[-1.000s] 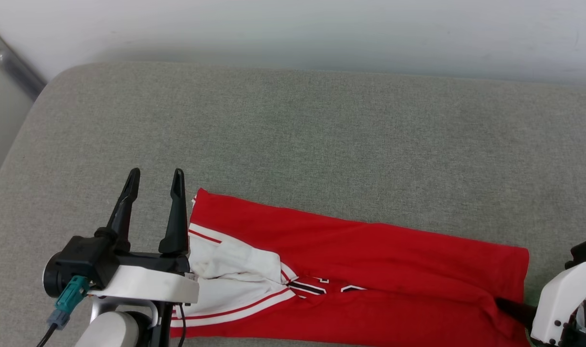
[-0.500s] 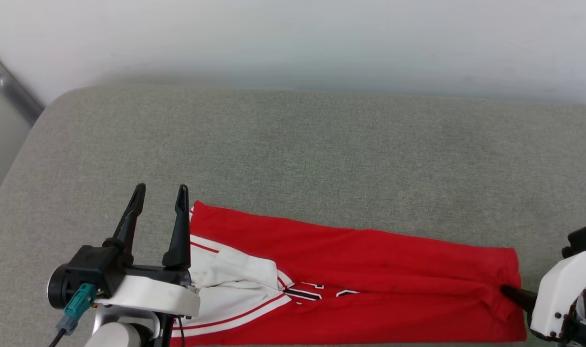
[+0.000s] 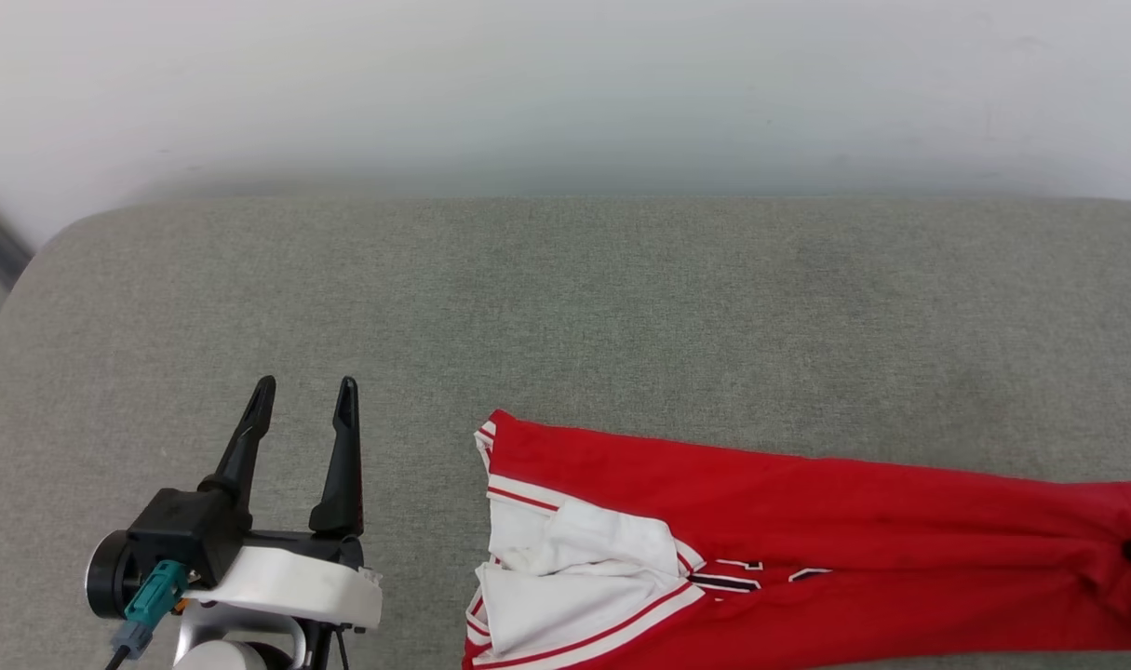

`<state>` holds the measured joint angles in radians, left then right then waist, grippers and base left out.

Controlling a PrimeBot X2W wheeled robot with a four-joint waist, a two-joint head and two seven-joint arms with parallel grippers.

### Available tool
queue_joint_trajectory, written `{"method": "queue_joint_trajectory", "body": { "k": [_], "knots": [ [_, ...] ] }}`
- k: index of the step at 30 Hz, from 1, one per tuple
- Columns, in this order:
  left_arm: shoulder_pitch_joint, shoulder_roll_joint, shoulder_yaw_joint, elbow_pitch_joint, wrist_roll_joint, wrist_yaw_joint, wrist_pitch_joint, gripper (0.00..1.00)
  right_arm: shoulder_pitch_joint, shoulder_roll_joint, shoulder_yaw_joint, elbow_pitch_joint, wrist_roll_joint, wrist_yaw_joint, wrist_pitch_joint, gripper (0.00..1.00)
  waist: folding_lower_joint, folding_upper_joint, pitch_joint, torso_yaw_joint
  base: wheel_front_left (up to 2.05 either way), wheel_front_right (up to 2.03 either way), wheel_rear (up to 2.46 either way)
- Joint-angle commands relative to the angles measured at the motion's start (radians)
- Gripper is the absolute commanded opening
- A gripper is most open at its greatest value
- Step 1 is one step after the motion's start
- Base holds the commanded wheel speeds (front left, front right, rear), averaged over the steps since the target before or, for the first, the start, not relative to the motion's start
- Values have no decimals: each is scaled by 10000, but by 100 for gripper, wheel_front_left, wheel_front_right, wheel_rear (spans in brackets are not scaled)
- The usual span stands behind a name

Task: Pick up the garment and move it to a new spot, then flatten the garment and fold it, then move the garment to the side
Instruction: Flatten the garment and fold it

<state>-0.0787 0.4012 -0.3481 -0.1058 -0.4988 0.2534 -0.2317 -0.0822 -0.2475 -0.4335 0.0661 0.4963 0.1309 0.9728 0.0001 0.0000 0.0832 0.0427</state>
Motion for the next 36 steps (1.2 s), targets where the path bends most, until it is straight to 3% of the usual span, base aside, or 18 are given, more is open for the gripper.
{"method": "queue_joint_trajectory", "body": {
  "k": [1, 10, 15, 20, 26, 36],
  "knots": [
    [114, 42, 9, -41, -15, 27, 2, 100, -178, 59, -98, -66, -25, -3, -11, 0, -1, 0, 3, -42, 0, 0, 0],
    [65, 29, -59, 8, -64, 51, 41, 100, -759, 1733, -602, 85, 1621, -2, 1802, 0, -1, 0, -77, -78, 0, 0, 0],
    [-33, 27, -180, 38, -53, -6, 97, 100, -831, 1991, -136, 565, 3481, -2, 2545, 0, -1, 0, -90, 65, 0, 0, 0],
    [-102, -25, -283, 80, -64, -50, 152, 100, -777, 1986, 1407, 1395, 5329, -2, 1837, 0, -1, 0, -66, 256, 0, 0, 0],
    [-267, -29, -419, 189, -84, -145, 219, 100, -1056, 1988, 3695, 2028, 6720, -2, 678, 0, -1, 0, 7, 485, 0, 0, 0],
    [-640, -118, -485, 290, -123, -281, 158, 100, -2299, 1977, 7162, 2761, 7735, -2, -1251, 0, -1, 0, 566, 776, 0, 0, 0]
  ]
}}
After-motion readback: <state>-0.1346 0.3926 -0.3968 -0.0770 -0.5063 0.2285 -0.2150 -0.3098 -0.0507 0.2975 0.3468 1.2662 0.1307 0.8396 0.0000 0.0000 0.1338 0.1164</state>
